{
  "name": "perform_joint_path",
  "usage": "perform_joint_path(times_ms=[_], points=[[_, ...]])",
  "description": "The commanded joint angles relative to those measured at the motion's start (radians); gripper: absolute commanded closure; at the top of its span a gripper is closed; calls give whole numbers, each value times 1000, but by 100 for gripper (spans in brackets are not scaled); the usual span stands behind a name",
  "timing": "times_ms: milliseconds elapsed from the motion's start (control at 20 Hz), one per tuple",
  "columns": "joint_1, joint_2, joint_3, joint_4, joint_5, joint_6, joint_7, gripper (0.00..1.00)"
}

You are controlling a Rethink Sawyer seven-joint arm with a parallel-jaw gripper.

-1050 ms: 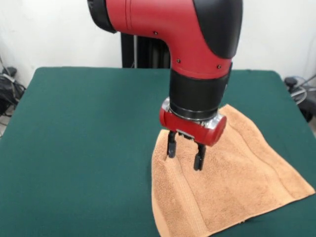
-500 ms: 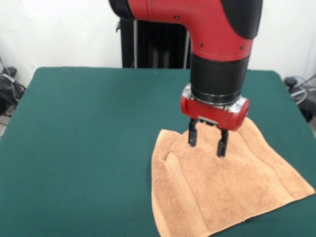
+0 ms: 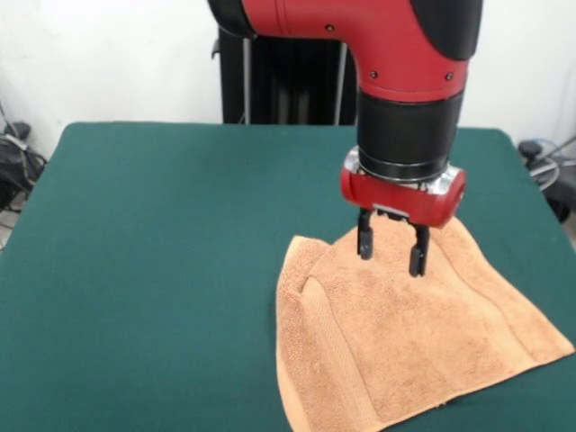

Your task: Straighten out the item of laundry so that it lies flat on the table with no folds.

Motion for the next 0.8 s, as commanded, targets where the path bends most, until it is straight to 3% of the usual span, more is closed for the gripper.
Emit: perform_joint_path(times_ms=[50, 450, 800], points=[[-50, 46, 95, 74, -106, -28, -109, 0], [-114, 76, 148, -39, -147, 112, -183, 0], [-134, 80, 182, -67, -176, 153, -176, 0]])
